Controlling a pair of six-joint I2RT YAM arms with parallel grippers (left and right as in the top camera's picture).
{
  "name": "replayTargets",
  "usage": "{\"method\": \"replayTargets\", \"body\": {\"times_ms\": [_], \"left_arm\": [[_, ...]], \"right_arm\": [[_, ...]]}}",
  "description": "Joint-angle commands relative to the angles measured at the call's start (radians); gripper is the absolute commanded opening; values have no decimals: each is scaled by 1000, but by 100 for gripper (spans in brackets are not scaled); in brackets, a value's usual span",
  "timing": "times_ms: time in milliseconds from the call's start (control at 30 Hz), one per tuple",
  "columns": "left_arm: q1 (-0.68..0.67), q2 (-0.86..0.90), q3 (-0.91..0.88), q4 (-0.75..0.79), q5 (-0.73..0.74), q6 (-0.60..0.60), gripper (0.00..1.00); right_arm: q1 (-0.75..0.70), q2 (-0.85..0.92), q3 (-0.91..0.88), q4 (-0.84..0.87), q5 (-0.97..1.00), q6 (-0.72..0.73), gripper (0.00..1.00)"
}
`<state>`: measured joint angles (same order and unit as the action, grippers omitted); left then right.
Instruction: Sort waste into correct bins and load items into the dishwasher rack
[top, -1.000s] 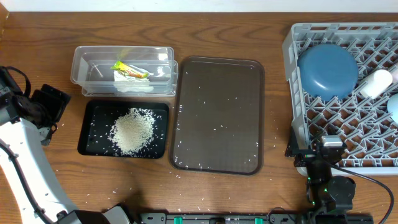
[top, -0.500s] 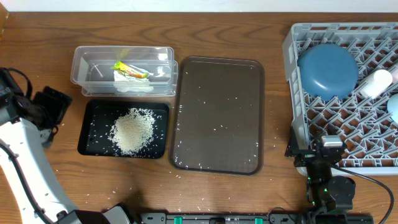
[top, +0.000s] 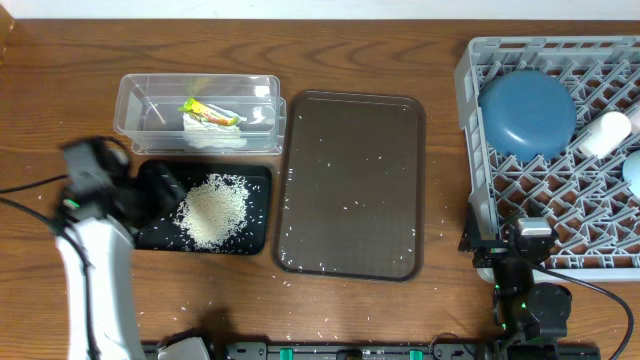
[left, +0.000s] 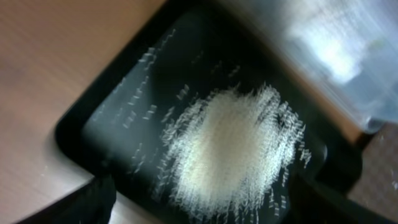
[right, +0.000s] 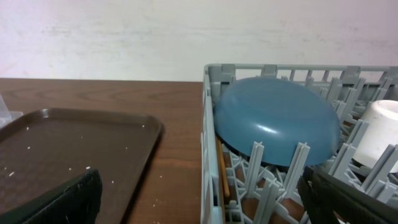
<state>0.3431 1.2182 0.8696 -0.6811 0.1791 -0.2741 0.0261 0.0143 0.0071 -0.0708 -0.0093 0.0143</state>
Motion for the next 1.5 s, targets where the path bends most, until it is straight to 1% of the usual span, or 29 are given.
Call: {"method": "replayTargets", "body": {"times_ms": [0,67,167,267,333,500,767,1000,1167,1300,1467], "left_arm": [[-82,-119,-165,180,-8,48,91],[-130,-192,-274,333,-8,66,91],[-169,-298,-406,495,-8,72,91],[-172,-411,-515,576,-8,72,91],[-172,-501,-581,594,-8,72,91],[-172,-692,-682,597,-8,76,91],[-200,-773,-737,635,-6,81,91],[-234,-872,-756,639,-6,149,91],[-251,-968,-811,651,-8,150,91],[-251,-1034,-865,692,-8,150,91],[-272,-1094,-866,686,-5,150,91]], "right_arm": [[-6,-9,-2,-4,9,-8,99],[-6,-9,-2,-5,9,-8,99],[-6,-9,-2,-4,9,-8,99],[-6,-9,-2,-4,9,-8,99],[-6,-9,-2,-4,9,-8,99],[-6,-9,-2,-4,9,-8,99],[-6,-9,-2,-4,9,-8,99],[-6,-8,-2,-4,9,-8,99],[-6,-8,-2,-4,9,-8,99],[-6,-8,-2,-4,9,-8,99],[-6,-8,-2,-4,9,-8,99]]}}
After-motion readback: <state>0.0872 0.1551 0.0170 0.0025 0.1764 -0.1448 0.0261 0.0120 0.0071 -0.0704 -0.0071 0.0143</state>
